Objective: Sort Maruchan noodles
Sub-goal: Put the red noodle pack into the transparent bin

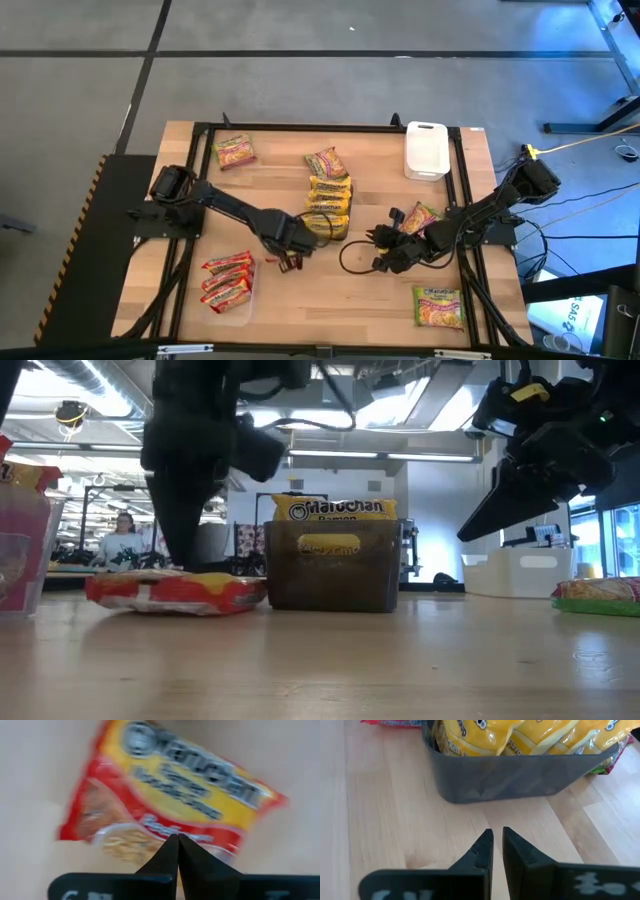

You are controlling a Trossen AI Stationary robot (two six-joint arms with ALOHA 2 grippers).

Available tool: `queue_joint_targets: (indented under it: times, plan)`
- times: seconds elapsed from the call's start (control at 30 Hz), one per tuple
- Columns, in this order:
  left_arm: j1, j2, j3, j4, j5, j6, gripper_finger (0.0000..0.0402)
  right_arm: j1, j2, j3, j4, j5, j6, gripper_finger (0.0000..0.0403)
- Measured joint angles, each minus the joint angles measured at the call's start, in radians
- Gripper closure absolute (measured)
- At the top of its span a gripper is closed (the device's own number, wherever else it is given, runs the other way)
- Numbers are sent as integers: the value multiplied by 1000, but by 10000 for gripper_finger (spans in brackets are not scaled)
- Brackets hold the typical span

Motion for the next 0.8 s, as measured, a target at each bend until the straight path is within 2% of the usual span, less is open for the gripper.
queue_joint_targets:
  times: [0.13,0.23,0.4,0.6,0.7,0.8]
  plan:
    - [-42,0,5,114,97,-34,401,0,0,0,-1,0,0,386]
    - [-75,10,7,204,109,-24,401,0,0,0,-1,0,4,386]
    - [-96,-1,15,180,10,-16,401,0,0,0,8,-25,6,386]
    - [-92,-37,27,-25,-307,-96,401,0,0,0,31,-27,7,386]
    - [-86,-28,-7,4,-305,-106,401,0,0,0,56,-28,8,386]
    - [-91,-15,-60,73,-228,-109,401,0,0,0,67,-28,7,386]
